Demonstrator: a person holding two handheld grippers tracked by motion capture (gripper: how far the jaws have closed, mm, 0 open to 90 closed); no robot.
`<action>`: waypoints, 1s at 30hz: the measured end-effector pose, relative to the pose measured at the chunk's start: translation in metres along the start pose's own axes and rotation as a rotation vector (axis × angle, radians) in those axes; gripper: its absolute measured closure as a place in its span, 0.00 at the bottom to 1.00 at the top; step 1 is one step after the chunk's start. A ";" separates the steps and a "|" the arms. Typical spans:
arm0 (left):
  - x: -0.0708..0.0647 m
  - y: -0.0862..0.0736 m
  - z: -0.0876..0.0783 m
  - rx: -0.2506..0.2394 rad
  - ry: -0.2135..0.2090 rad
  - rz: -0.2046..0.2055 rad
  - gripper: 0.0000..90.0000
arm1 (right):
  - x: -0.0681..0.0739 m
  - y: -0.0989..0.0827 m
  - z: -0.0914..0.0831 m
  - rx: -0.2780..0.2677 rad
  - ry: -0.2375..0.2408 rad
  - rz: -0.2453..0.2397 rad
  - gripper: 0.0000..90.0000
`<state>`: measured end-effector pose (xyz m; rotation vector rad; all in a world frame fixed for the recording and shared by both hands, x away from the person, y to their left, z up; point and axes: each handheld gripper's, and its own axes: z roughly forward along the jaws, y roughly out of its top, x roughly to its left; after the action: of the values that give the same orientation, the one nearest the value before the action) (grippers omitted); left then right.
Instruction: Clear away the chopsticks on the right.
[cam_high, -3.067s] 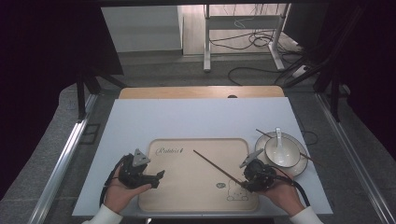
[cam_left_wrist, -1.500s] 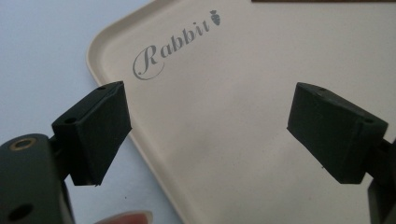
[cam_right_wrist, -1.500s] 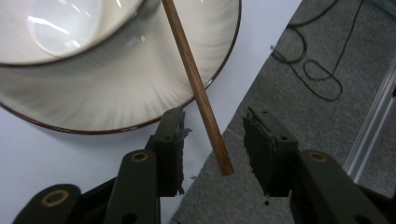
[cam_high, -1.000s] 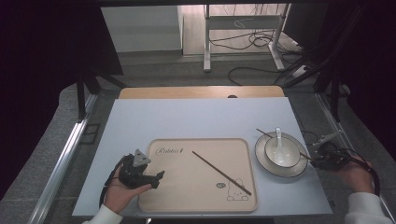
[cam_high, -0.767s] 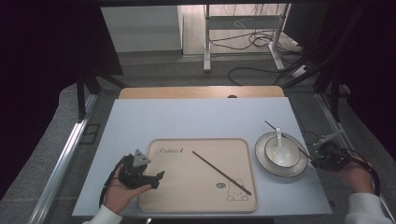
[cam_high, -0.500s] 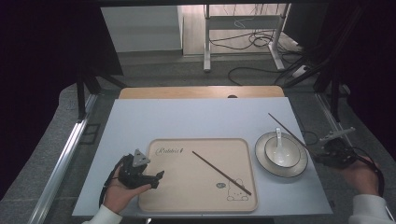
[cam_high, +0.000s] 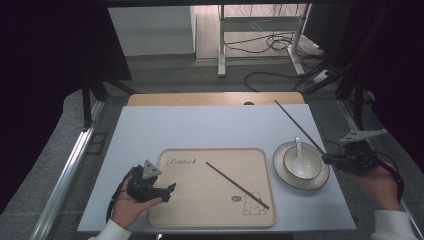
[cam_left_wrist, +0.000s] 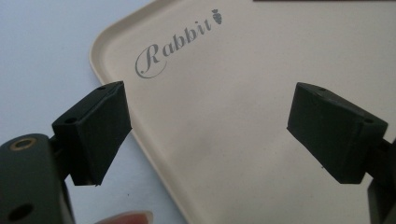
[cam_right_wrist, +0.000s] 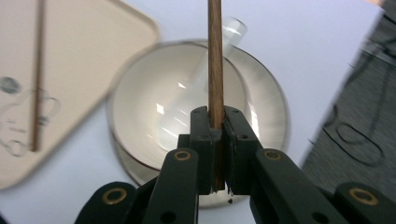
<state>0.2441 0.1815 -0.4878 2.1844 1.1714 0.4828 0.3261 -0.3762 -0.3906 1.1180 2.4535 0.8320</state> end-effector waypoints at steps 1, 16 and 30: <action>0.000 0.000 -0.001 -0.002 0.000 -0.001 0.15 | 0.003 0.002 0.001 -0.005 0.008 -0.005 0.92; 0.000 0.000 -0.002 -0.010 0.000 -0.005 0.15 | 0.073 0.028 0.035 0.068 0.143 -0.169 0.92; 0.000 0.000 -0.002 -0.009 -0.002 0.001 0.15 | 0.117 0.020 0.079 0.186 0.181 -0.186 0.92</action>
<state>0.2432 0.1820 -0.4860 2.1773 1.1654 0.4850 0.3023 -0.2468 -0.4449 0.8880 2.7824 0.6872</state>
